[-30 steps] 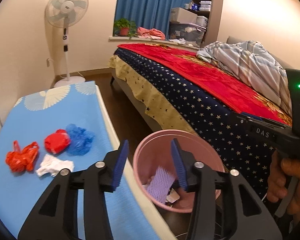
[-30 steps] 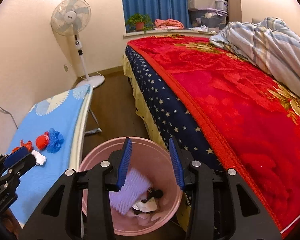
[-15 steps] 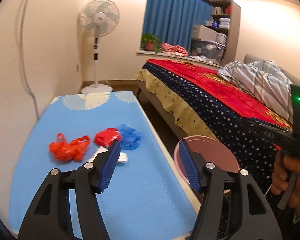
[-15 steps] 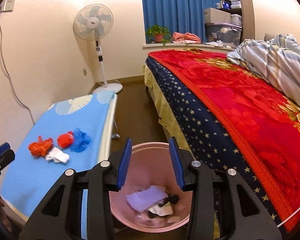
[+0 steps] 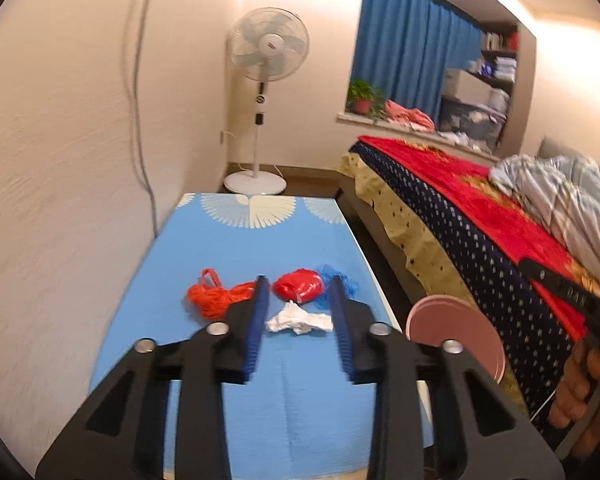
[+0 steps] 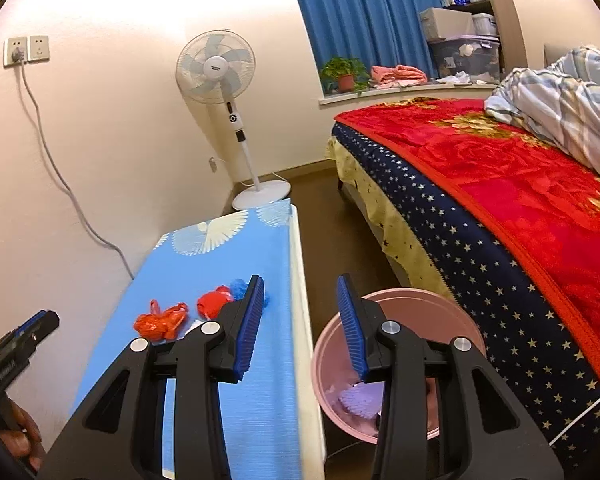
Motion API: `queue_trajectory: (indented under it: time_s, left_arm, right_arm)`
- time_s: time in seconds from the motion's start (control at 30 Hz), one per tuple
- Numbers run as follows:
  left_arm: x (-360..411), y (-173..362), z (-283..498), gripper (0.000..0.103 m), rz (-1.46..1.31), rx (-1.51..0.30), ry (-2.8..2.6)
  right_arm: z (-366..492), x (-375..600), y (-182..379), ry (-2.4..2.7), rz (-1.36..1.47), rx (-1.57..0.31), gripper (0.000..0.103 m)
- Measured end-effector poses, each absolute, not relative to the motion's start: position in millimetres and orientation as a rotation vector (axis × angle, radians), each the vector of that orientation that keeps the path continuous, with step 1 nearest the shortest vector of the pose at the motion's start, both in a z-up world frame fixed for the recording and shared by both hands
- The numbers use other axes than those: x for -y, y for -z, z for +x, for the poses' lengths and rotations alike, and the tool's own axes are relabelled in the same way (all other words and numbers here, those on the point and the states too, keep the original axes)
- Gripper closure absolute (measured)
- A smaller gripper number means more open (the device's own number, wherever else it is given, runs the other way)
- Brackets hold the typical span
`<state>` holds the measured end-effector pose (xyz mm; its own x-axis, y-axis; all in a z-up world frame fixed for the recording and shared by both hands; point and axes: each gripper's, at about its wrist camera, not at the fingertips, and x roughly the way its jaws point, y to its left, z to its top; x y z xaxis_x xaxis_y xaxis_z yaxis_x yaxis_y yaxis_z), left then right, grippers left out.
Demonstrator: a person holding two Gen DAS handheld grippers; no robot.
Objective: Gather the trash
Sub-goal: 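Move the left gripper to the orange plastic bag while the right reaches the blue bag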
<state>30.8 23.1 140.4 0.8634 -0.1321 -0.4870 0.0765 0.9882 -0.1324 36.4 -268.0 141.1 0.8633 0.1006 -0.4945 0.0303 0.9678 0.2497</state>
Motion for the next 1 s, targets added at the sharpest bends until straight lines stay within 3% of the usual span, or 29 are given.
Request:
queue_trajectory:
  time_s: [0.13, 0.27, 0.63, 1.0]
  left_arm:
    - [-37.4, -148.4, 29.0, 0.088, -0.117, -0.503, 0.096]
    - [-50.1, -158.7, 34.1, 0.088, -0.101, -0.486, 0.113]
    - [-80.7, -153.5, 83.7, 0.088, -0.071, -0.448, 0.13]
    - [-104.3, -70.1, 142.7, 0.087, -0.238, -0.579, 0.071]
  right_arm:
    - [34.5, 260.1, -146.3, -0.05, 0.26, -0.512, 0.076]
    - [37.7, 256.4, -145.5, -0.054, 0.291, -0.52, 0.085]
    - [51.9, 229.5, -148.1, -0.091, 0.186, -0.509, 0.086]
    - [130.4, 196.6, -121.9, -0.18, 0.099, -0.594, 0.085]
